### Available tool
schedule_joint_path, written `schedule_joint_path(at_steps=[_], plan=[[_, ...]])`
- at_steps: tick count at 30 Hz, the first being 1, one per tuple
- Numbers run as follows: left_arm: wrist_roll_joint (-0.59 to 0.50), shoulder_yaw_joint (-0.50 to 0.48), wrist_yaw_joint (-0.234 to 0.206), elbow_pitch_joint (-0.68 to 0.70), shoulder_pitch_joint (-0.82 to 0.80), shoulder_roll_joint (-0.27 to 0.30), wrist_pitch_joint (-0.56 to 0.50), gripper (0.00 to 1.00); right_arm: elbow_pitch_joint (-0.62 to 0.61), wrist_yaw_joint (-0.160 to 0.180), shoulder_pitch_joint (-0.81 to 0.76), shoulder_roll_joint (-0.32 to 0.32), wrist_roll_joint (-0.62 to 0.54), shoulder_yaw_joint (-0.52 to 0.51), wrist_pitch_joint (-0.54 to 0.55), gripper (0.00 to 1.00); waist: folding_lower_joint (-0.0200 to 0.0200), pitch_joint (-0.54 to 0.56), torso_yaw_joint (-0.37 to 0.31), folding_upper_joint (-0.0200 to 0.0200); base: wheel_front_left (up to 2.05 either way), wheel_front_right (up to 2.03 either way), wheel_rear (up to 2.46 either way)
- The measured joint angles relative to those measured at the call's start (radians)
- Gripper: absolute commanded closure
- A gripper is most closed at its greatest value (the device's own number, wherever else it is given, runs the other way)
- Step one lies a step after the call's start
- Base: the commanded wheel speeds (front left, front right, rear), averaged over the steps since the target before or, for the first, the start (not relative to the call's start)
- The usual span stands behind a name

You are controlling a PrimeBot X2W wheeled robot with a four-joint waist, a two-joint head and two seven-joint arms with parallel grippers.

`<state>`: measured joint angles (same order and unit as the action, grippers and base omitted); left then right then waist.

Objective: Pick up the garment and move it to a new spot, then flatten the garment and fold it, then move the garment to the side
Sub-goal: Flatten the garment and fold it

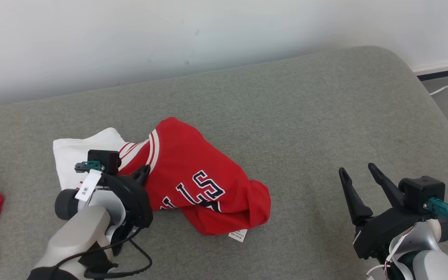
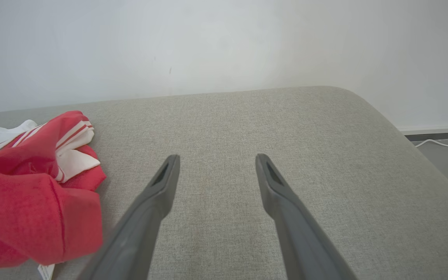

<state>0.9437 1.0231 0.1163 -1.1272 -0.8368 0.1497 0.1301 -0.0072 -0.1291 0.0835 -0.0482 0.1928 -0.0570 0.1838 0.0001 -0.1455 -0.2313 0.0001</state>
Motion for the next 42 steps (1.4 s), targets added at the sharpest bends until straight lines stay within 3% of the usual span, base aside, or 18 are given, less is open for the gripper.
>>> schedule_joint_path(at_steps=[11, 12, 14, 20, 22, 24, 26, 27, 35, 42], plan=[[0.006, 0.03, 0.009, -0.01, -0.023, -0.019, -0.016, 1.0, 0.004, 0.0, 0.009, 0.0, 0.001, 0.018, 0.002, 0.0, -0.0001, 0.011, 0.043, -0.0001, 0.0, 0.0, 0.0], [0.007, 0.034, 0.009, -0.008, -0.024, -0.018, -0.017, 0.91, 0.004, 0.0, 0.012, 0.0, 0.001, 0.02, 0.002, 0.0, -0.0001, 0.009, 0.041, 0.0, 0.0, 0.0, 0.0], [0.007, 0.044, 0.011, -0.004, -0.033, -0.015, -0.031, 0.0, 0.004, 0.0, 0.013, 0.0, 0.001, 0.021, 0.002, 0.0, 0.0, 0.005, 0.037, -0.0001, 0.0, 0.0, 0.0], [0.02, 0.088, 0.012, 0.023, -0.054, 0.01, -0.141, 0.0, 0.012, 0.0, 0.012, 0.0, 0.008, 0.016, -0.003, 0.0, -0.0001, -0.007, 0.016, 0.0, 0.0, 0.0, 0.0], [0.064, 0.132, 0.012, 0.064, -0.085, 0.051, -0.28, 0.0, 0.025, 0.0, 0.012, 0.0, 0.016, 0.021, -0.014, 0.0, -0.0001, -0.017, -0.008, 0.0, 0.0, 0.0, 0.0], [0.065, 0.139, 0.012, 0.068, -0.088, 0.056, -0.293, 0.0, 0.027, 0.0, 0.012, 0.0, 0.016, 0.02, -0.017, 0.0, 0.0, -0.018, -0.009, 0.0, 0.0, 0.0, 0.0], [0.082, 0.14, 0.012, 0.072, -0.09, 0.06, -0.316, 0.82, 0.03, 0.0, 0.013, 0.0, 0.016, 0.02, -0.017, 0.0, 0.0, -0.016, -0.01, -0.0001, 0.0, 0.0, 0.0], [0.09, 0.142, 0.012, 0.075, -0.09, 0.062, -0.329, 1.0, 0.032, 0.0, 0.014, 0.0, 0.016, 0.02, -0.017, 0.0, 0.0, -0.014, -0.01, 0.0, 0.0, 0.0, 0.0], [0.107, 0.155, 0.012, 0.108, -0.091, 0.071, -0.268, 1.0, 0.041, 0.0, 0.013, 0.0, 0.015, 0.02, -0.017, 0.0, -0.0001, 0.014, 0.012, -0.0001, 0.0, 0.0, 0.0], [0.11, 0.128, 0.005, 0.13, -0.118, 0.051, -0.093, 1.0, 0.044, 0.0, -0.016, 0.0, 0.012, 0.015, -0.016, 0.0, 0.0, 0.047, 0.063, -0.0002, 0.0, 0.0, 0.0]])
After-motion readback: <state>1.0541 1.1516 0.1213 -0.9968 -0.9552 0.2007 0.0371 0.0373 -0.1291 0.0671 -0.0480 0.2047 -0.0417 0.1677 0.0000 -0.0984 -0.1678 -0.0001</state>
